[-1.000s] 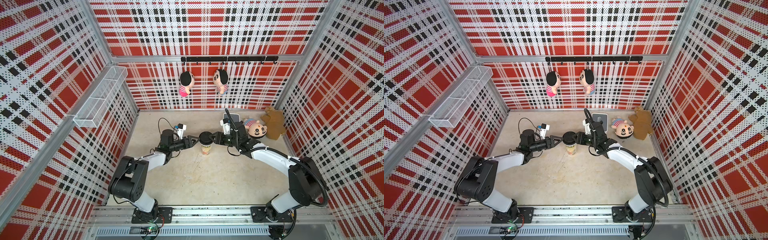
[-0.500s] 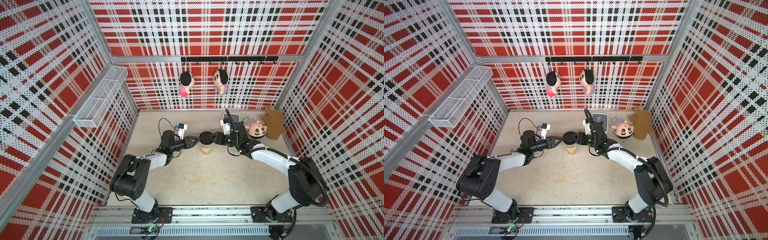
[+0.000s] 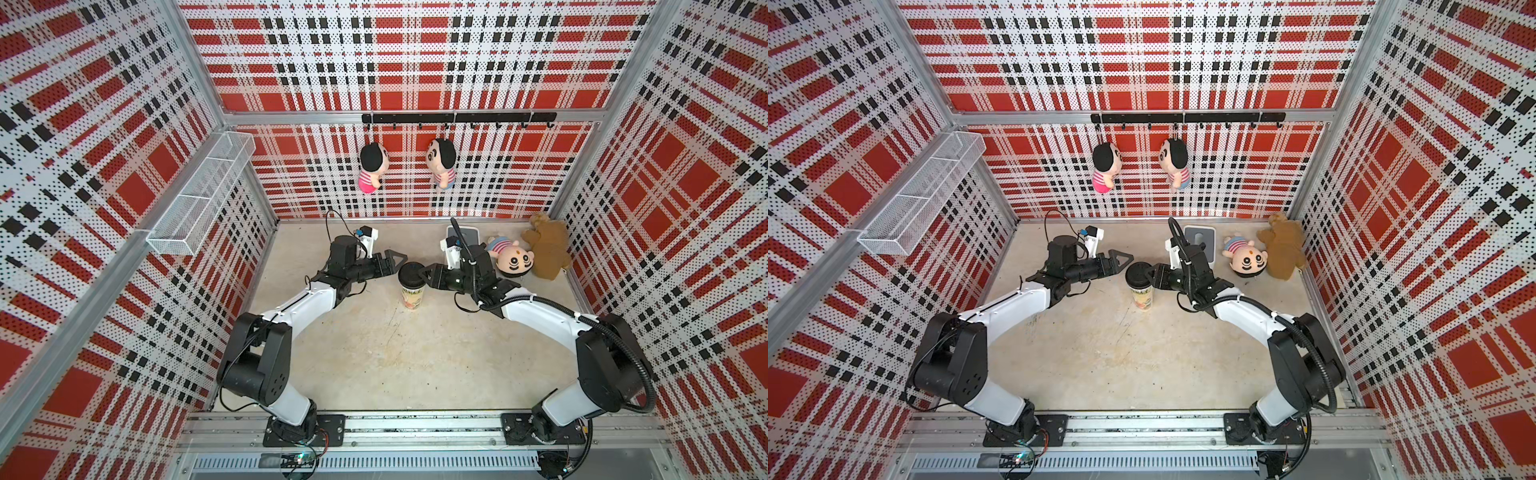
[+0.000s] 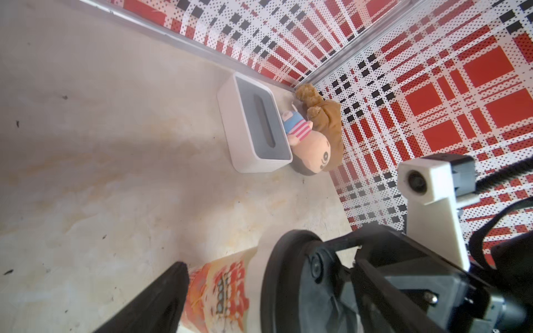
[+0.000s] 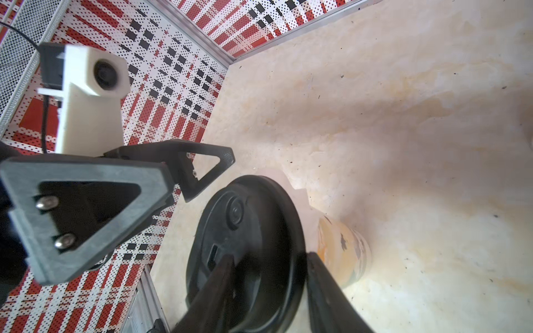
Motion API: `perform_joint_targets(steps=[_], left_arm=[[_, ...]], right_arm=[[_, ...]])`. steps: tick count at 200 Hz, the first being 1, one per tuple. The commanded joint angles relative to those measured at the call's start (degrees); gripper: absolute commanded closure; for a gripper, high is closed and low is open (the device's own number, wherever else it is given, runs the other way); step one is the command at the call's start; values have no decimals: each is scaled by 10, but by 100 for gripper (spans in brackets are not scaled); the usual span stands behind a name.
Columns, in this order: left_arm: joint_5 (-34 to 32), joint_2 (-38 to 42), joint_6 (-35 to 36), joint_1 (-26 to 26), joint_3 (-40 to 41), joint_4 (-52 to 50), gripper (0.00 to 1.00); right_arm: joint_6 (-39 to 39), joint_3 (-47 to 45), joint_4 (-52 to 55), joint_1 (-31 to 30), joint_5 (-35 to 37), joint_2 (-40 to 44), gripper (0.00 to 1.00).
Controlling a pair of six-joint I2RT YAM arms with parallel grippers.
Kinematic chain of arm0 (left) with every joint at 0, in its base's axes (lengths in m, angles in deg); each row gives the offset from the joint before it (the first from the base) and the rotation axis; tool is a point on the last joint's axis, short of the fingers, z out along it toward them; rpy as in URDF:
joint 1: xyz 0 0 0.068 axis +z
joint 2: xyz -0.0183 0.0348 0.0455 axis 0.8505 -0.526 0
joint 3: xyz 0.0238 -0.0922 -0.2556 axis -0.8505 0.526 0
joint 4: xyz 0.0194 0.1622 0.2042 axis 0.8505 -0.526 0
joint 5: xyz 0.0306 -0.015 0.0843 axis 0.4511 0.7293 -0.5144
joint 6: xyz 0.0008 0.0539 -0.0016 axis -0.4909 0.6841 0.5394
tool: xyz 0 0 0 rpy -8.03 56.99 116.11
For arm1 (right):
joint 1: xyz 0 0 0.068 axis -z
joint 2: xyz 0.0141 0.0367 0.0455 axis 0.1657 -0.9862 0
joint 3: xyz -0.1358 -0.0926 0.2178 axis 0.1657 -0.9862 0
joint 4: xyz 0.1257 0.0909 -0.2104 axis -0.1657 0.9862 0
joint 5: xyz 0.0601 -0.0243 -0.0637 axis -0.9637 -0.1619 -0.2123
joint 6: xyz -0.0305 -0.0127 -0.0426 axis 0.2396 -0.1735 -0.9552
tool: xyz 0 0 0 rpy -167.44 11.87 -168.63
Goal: Put the leak-proof paper on the milk tea cups
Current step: Secure the cup lid on the cup.
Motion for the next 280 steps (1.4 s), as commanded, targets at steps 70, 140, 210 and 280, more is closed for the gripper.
perform_joint_targets(steps=[70, 140, 210, 280], left_arm=[[-27, -48, 40, -35, 47, -34, 23], [-26, -76, 84, -29, 56, -55, 34], [-15, -96, 114, -29, 63, -57, 41], [-16, -109, 114, -33, 60, -56, 41]], right_arm=[[-5, -4, 116, -2, 18, -10, 54], [22, 30, -1, 33, -47, 35, 49], [53, 24, -44, 47, -51, -7, 60], [40, 34, -37, 29, -47, -44, 61]])
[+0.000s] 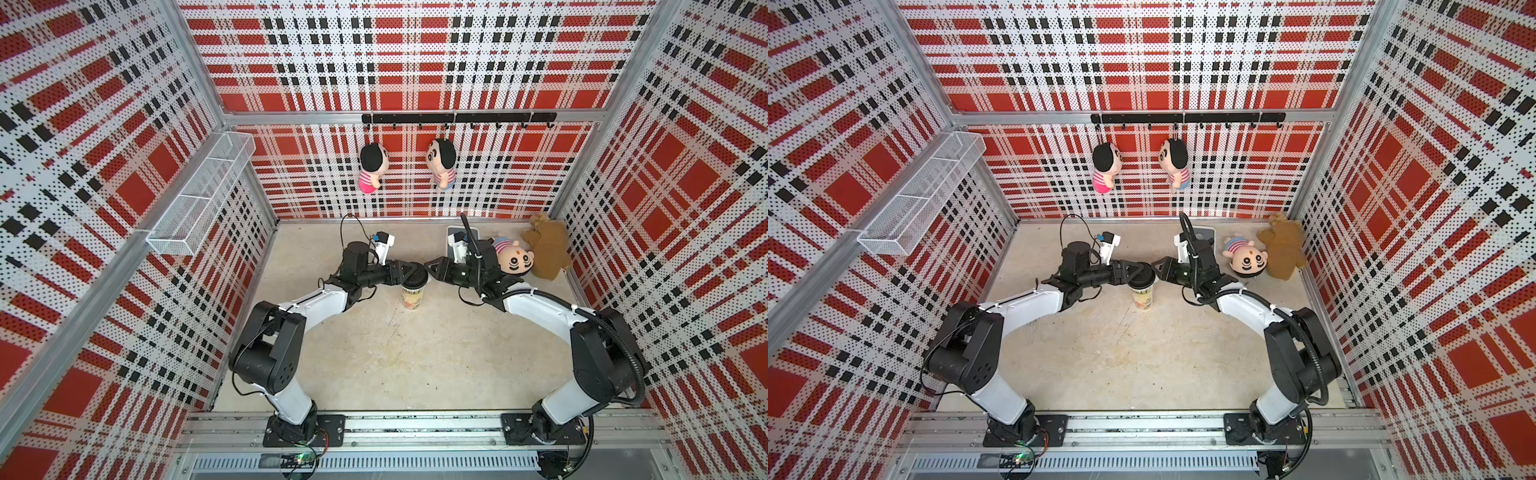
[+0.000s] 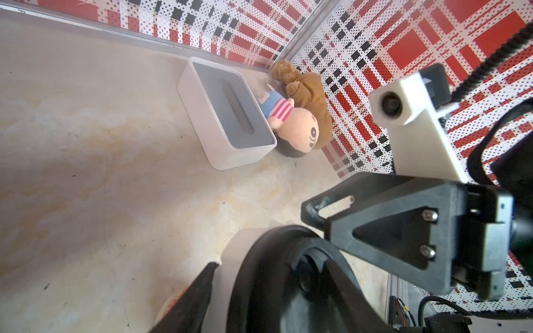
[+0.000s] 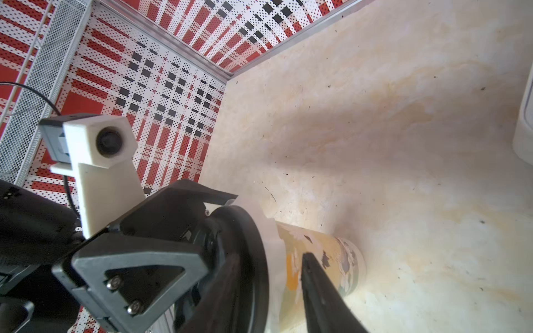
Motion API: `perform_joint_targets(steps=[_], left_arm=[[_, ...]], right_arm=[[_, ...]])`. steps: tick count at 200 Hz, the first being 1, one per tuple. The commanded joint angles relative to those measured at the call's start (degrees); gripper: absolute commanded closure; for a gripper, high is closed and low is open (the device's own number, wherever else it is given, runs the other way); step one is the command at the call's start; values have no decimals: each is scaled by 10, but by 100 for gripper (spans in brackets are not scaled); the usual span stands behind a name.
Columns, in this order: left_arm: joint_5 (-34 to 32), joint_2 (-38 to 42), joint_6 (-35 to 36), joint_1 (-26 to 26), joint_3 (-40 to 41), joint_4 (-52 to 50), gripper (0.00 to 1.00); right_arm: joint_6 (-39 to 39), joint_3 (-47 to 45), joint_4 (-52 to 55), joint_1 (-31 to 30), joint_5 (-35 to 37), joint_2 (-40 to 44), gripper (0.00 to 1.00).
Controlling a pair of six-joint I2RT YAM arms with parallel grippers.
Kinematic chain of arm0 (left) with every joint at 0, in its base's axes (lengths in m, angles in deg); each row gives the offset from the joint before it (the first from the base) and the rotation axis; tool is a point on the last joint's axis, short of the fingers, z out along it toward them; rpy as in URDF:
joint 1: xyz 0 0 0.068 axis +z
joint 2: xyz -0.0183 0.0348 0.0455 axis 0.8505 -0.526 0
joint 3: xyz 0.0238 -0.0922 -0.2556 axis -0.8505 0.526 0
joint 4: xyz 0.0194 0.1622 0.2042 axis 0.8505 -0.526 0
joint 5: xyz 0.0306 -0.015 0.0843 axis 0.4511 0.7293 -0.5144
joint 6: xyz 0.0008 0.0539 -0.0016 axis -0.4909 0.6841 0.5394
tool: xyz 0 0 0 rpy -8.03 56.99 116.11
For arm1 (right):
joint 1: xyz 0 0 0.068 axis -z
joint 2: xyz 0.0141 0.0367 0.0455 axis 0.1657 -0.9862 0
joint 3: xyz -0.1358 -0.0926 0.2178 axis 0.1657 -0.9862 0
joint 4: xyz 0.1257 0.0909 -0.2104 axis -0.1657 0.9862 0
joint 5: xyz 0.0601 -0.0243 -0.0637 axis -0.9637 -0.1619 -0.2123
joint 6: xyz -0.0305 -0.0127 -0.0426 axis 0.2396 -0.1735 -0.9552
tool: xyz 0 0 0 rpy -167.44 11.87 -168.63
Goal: Put the leak-proof paper on the milk tea cups
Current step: Secure the cup lid on the cup.
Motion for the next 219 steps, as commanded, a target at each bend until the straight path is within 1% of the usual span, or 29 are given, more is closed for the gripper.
perform_joint_targets(steps=[1, 37, 77, 98, 146, 163, 197, 211, 219], left_arm=[[-43, -54, 38, -2, 36, -137, 41], [-44, -58, 38, -5, 35, -138, 41], [-46, -66, 38, -9, 36, -137, 41], [-47, -66, 38, -10, 38, -137, 42], [-61, -69, 35, -15, 59, -123, 43], [-64, -69, 28, -16, 73, -107, 43], [-66, -76, 19, -20, 86, -91, 44], [-69, -76, 17, -23, 88, -90, 44], [-69, -76, 17, -24, 89, -90, 44]], right_arm=[[-6, 19, -3, -14, -2, -14, 61], [-9, -4, 6, -22, 9, -23, 61], [-39, -33, 75, -58, 77, -30, 62], [-38, -64, 92, -69, 112, -26, 62], [-41, -90, 132, -106, 225, -17, 63], [-42, -79, 157, -120, 274, -20, 62], [-33, -60, 197, -148, 349, -36, 62], [-16, -50, 225, -161, 410, -44, 61], [-13, -51, 228, -164, 419, -46, 60]])
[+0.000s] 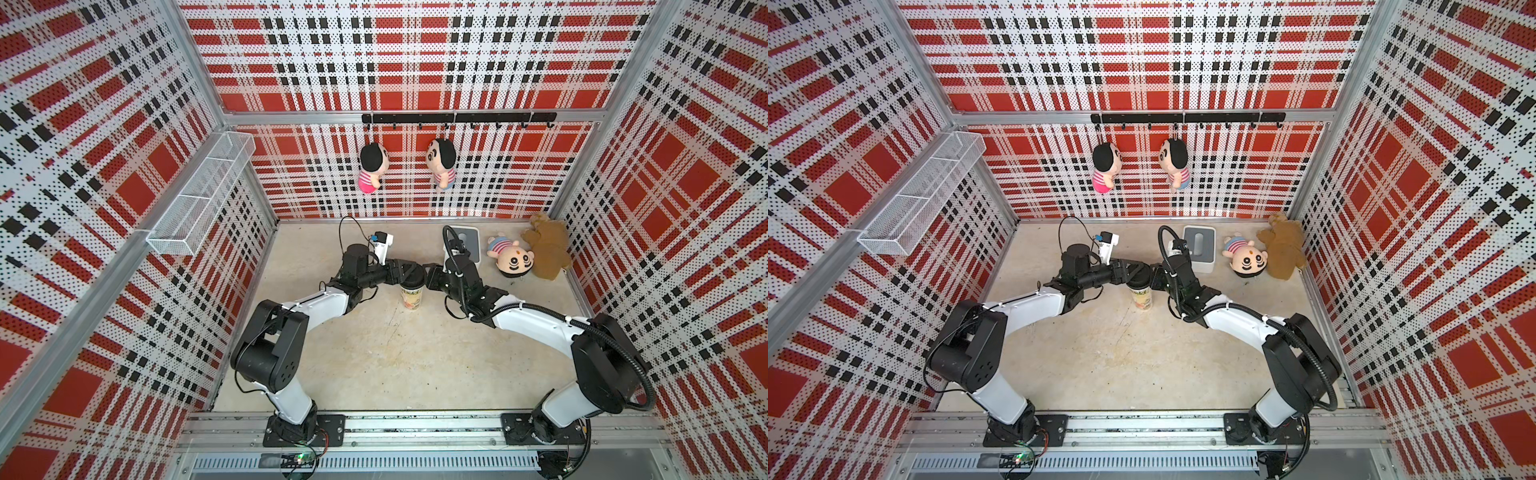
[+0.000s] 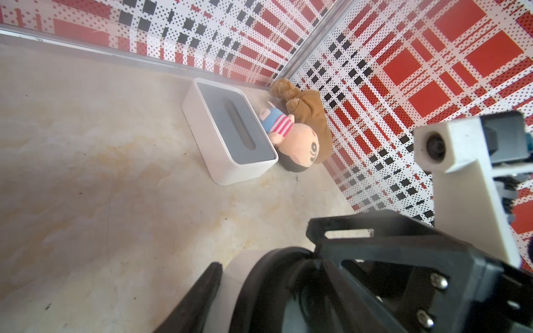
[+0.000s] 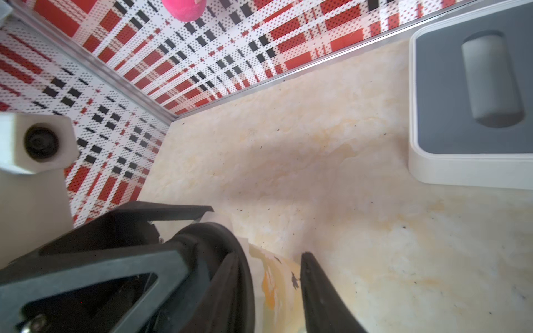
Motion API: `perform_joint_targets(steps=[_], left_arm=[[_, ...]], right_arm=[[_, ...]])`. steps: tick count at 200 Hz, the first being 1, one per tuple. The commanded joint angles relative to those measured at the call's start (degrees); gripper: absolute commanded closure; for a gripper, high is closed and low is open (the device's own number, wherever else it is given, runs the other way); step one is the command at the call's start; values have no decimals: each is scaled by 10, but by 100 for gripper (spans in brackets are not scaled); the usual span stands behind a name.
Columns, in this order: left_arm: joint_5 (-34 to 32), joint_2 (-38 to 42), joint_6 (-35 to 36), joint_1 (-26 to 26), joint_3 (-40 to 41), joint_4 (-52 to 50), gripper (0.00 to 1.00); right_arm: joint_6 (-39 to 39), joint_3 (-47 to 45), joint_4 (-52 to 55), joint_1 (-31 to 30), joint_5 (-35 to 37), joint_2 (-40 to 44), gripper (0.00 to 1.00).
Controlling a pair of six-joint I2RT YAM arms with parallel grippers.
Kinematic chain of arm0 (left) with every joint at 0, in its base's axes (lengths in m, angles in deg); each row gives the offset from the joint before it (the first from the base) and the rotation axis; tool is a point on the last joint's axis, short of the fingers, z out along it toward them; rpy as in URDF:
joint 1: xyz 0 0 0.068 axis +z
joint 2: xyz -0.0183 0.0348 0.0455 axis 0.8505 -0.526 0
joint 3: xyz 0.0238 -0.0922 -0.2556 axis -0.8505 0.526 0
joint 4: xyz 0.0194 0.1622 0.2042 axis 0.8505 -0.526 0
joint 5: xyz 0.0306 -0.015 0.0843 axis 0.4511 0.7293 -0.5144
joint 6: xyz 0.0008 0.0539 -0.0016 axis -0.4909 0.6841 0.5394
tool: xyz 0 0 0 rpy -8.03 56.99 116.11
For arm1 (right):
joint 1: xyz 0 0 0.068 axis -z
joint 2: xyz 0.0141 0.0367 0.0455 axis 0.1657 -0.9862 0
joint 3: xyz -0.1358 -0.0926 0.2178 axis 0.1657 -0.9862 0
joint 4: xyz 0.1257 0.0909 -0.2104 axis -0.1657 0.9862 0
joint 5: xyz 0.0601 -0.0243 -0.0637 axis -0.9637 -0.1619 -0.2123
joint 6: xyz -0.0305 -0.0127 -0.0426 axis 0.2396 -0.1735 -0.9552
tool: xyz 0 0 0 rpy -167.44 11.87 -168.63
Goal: Put the leak-proof paper on the milk tea cups
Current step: Secure the cup lid on the cup.
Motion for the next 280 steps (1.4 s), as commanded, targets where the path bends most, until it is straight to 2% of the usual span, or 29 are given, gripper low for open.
perform_joint_targets(steps=[1, 85, 140, 188, 210, 237, 280], left_arm=[[-42, -63, 40, -19, 60, -165, 44], [-45, -72, 35, -31, 63, -160, 44], [-43, -73, 35, -33, 65, -158, 44], [-50, -65, 33, -34, 76, -164, 44], [-51, -67, 31, -36, 77, -162, 44], [-48, -69, 33, -36, 73, -163, 44], [-49, -68, 39, -37, 72, -166, 44]], right_arm=[[9, -32, 211, -33, 66, -62, 60], [45, -19, 249, -70, 192, -86, 58], [67, -33, 255, -87, 228, -118, 57], [63, -89, 195, -89, 230, -103, 57], [34, -89, 173, -83, 203, -84, 55], [-23, -60, 136, -42, 92, -22, 50], [-53, 41, 136, 18, -28, 38, 42]])
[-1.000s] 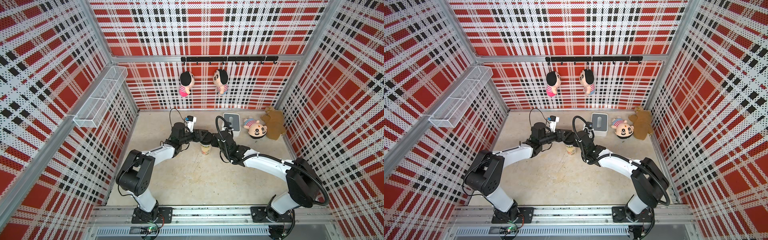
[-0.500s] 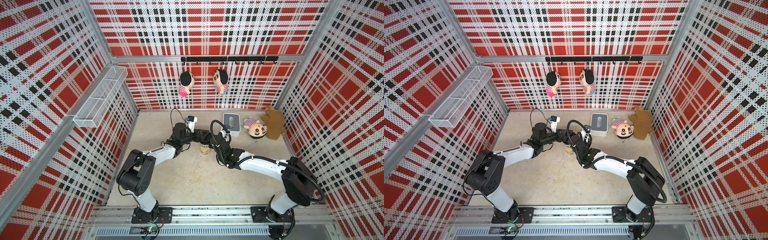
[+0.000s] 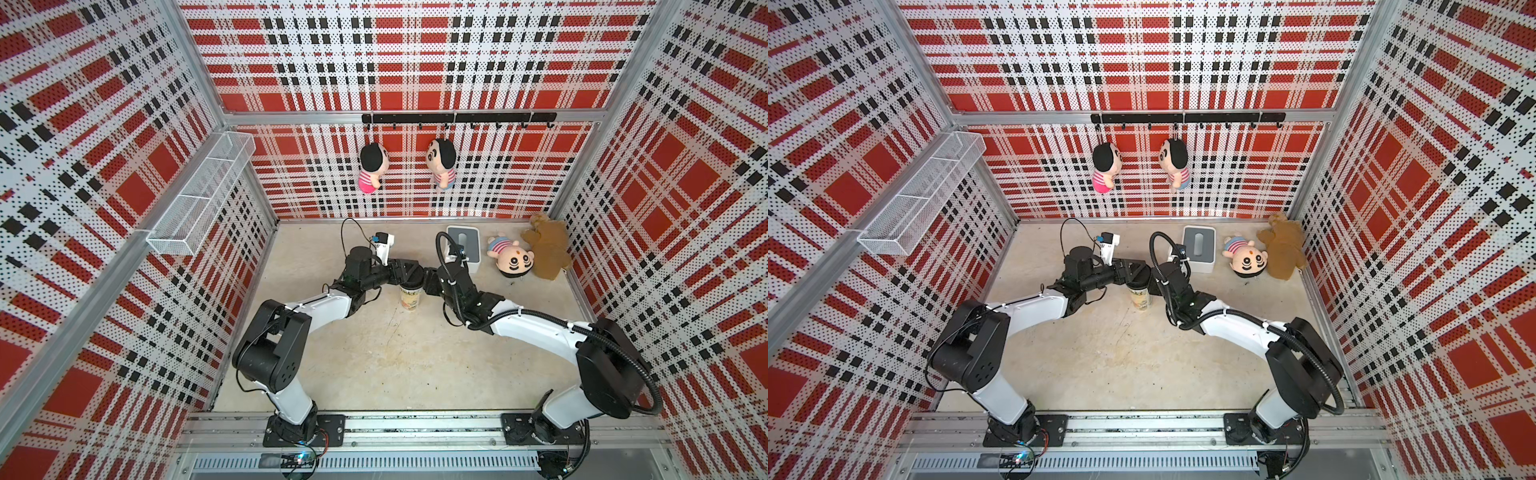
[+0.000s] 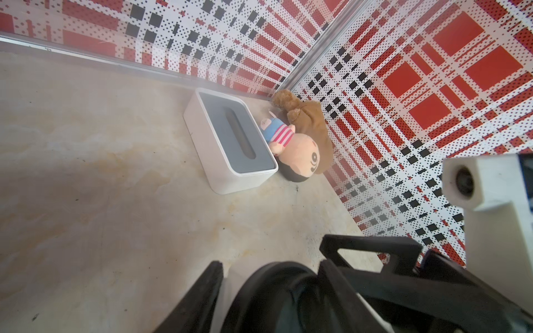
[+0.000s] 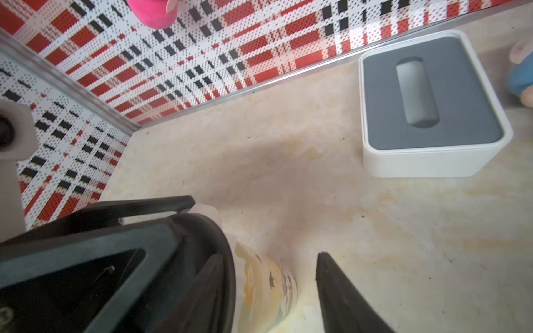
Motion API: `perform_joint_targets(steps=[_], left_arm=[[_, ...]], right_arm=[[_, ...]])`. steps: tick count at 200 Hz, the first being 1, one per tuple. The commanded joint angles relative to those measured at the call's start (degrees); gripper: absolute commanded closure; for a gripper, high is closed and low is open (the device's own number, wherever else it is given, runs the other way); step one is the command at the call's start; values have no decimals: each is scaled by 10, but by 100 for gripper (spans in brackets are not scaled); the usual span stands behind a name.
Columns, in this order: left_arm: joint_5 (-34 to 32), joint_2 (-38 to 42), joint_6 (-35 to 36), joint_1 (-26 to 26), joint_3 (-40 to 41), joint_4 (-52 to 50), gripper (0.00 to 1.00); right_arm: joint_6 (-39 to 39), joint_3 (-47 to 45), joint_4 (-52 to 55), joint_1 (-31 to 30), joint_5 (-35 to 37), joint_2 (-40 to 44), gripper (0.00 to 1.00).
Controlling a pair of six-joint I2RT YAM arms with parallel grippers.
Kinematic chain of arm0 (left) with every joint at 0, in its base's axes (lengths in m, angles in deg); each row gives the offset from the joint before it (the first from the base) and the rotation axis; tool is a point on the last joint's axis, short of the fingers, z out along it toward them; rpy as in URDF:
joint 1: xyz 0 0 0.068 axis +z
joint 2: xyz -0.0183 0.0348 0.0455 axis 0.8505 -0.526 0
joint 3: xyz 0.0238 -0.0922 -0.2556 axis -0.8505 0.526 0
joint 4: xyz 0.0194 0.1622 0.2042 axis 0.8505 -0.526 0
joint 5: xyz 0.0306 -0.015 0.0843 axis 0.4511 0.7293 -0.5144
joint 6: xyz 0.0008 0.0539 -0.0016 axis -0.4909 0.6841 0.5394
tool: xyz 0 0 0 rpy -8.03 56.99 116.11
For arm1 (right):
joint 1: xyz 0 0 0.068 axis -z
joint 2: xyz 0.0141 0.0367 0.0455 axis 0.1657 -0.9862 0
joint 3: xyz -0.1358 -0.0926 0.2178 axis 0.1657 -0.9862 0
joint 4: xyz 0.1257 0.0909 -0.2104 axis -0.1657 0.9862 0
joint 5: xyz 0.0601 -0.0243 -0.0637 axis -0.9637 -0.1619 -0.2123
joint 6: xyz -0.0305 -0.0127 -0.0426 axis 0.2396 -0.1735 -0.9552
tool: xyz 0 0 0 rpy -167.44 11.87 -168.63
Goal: Put the leak-proof paper on the milk tea cups
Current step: Secure the cup lid on the cup.
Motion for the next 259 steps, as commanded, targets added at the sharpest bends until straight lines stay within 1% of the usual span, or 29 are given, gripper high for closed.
perform_joint_targets(steps=[1, 21, 38, 76, 107, 130, 145, 168, 209, 259], left_arm=[[-15, -65, 60, -19, 62, -201, 44], [-17, -64, 61, -19, 66, -203, 44], [-18, -63, 64, -19, 67, -205, 44], [-18, -66, 63, -19, 62, -207, 44], [-17, -69, 60, -19, 56, -208, 45], [-19, -67, 58, -19, 54, -208, 45], [-19, -67, 58, -19, 54, -209, 45], [-21, -68, 57, -20, 55, -209, 45], [-20, -68, 57, -20, 54, -209, 45], [-16, -75, 61, -19, 52, -209, 45]], right_arm=[[-39, 36, 91, 31, -103, 12, 42], [-43, 65, 105, 33, -121, 20, 37], [-36, 50, 92, 33, -143, 38, 33], [2, -56, 30, 33, -182, 109, 21], [38, -154, -64, 33, -236, 159, 18], [69, -217, -148, 33, -273, 173, 16], [87, -243, -198, 33, -303, 163, 16], [108, -262, -256, 33, -329, 138, 18], [117, -241, -282, 36, -346, 91, 22], [125, -226, -305, 53, -363, 69, 24]])
